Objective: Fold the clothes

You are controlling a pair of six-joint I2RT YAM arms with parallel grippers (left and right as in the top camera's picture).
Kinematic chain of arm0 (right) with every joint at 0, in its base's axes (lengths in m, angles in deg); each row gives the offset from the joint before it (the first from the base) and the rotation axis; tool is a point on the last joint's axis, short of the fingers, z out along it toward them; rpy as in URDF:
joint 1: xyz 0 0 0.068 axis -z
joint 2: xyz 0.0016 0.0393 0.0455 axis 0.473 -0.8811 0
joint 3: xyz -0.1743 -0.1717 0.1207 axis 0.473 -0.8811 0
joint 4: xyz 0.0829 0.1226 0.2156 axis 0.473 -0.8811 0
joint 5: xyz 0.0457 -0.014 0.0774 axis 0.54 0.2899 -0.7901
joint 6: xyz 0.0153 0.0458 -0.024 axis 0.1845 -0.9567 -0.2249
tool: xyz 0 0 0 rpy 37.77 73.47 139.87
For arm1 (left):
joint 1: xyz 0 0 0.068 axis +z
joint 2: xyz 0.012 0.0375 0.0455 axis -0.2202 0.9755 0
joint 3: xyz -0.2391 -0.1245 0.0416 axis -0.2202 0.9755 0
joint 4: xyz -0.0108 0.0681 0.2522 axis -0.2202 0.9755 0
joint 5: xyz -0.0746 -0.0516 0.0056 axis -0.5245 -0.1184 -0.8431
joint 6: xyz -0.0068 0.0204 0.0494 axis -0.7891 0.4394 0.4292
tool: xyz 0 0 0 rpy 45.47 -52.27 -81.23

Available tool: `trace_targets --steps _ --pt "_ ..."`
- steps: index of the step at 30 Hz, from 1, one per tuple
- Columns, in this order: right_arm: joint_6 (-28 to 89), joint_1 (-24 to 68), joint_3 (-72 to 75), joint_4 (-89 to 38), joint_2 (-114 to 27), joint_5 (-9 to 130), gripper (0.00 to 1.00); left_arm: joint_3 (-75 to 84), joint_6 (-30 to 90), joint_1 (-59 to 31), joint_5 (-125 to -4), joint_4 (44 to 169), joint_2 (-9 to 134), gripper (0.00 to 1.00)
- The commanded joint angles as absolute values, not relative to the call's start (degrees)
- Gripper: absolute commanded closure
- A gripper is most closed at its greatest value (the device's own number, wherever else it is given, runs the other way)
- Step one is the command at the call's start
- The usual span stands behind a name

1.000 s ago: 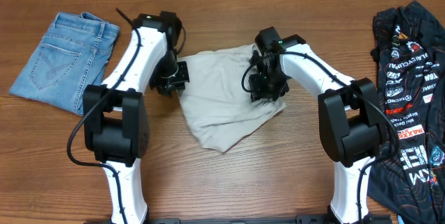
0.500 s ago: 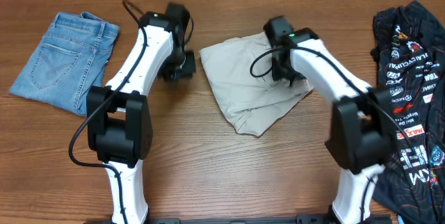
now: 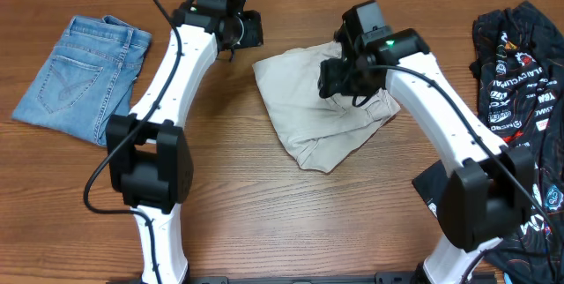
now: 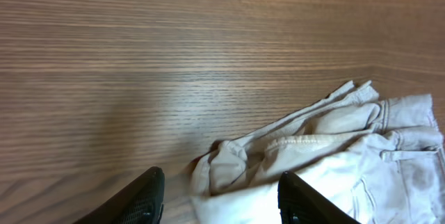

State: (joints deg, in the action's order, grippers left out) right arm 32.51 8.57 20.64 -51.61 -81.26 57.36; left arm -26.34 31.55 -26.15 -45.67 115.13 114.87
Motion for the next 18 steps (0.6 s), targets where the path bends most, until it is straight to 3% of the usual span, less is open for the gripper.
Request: trace_targets --steps 1,8,12,15,18 --pt "33.08 8.35 18.65 -51.21 -84.35 47.96 0.36 -27.02 33.69 -27.16 -47.61 114.71 119.57 0.45" --pt "37.47 8.35 17.03 -52.66 -92.56 44.62 0.36 -27.0 33.69 -27.16 -47.41 121.05 124.85 0.47" --pt "37.82 8.65 17.03 -56.55 -95.32 50.08 0.35 -26.97 35.18 -27.09 -44.16 128.94 126.49 0.51" --pt "37.45 9.2 17.03 -59.48 -95.97 57.62 0.35 -26.97 35.13 -26.98 -42.37 136.05 126.58 0.68" --pt "35.84 9.75 17.03 -62.01 -96.0 66.65 0.35 -26.93 34.3 -26.98 -42.41 144.2 126.58 0.76"
